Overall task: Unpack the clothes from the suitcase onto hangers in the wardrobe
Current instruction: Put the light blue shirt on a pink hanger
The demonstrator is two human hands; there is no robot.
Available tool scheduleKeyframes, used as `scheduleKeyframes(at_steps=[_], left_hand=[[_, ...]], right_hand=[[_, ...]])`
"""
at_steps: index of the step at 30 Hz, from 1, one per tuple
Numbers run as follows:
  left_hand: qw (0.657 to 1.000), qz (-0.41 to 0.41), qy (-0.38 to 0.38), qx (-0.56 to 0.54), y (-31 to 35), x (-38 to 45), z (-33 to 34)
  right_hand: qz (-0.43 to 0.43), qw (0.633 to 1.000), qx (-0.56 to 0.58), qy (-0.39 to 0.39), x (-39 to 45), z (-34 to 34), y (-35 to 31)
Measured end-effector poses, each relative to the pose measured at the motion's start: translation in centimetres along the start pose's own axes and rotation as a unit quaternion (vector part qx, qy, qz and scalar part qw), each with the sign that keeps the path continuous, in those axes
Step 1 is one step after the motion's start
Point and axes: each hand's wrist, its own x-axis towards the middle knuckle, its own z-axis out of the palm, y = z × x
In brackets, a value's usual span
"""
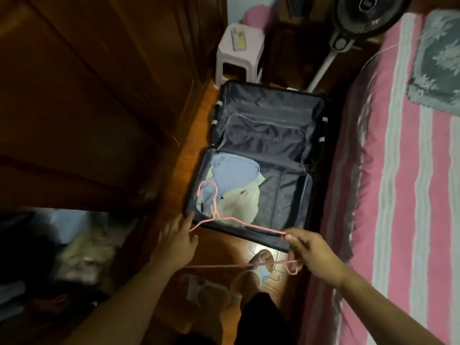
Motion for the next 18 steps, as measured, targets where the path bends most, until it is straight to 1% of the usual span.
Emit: scheduleKeyframes(at_steps=[3,5,6,7,8,9,10,11,12,13,15,16,18], left_hand=[[1.000,0.002,-0.004,0.010,-0.6,3.0,2.1],[1.000,-0.001,-0.023,0.011,-1.5,4.8,3.2],[0.999,0.000,-0.044,0.018,-2.2,5.8,3.7],[0.998,0.010,-0.061,0.024,-2.5,6.7,4.1],[0.996,0.025,-0.081,0.031,-2.9,8.1,5.0],[0.994,0.045,-0.094,0.031,-2.9,9.3,5.7],[0.992,0.070,-0.100,0.040,-2.9,10.8,6.7],[0.989,0.096,-0.104,0.041,-2.5,12.1,7.5],[0.983,0.142,-0.103,0.058,-1.8,13.6,8.2],[0.976,0.178,-0.104,0.071,-1.1,15.4,8.9],[0.963,0.229,-0.093,0.107,-0.2,18.9,10.4],[0.957,0.254,-0.080,0.112,-0.2,20.9,11.3],[0.953,0.268,-0.064,0.128,-0.4,25.1,13.7]], right_hand=[[0.017,0.999,0.036,-0.008,3.3,-1.5,3.5],[0.042,0.998,0.047,-0.007,5.7,-2.2,6.1],[0.049,0.998,0.033,-0.003,7.0,-2.5,7.6],[0.058,0.998,-0.011,-0.006,8.2,-2.8,9.1],[0.074,0.994,-0.068,-0.033,9.7,-2.6,10.9],[0.093,0.983,-0.134,-0.079,10.9,-2.3,11.9],[0.107,0.971,-0.174,-0.121,12.5,-1.4,12.7],[0.112,0.967,-0.171,-0.150,13.9,-0.1,12.9],[0.104,0.971,-0.136,-0.168,15.2,1.4,12.3],[0.095,0.979,-0.082,-0.161,16.8,3.2,12.0],[0.082,0.993,0.023,-0.087,20.2,6.1,12.5],[0.081,0.995,0.044,-0.041,21.7,7.0,13.2],[0.069,0.997,0.038,0.016,24.3,7.7,15.1]])
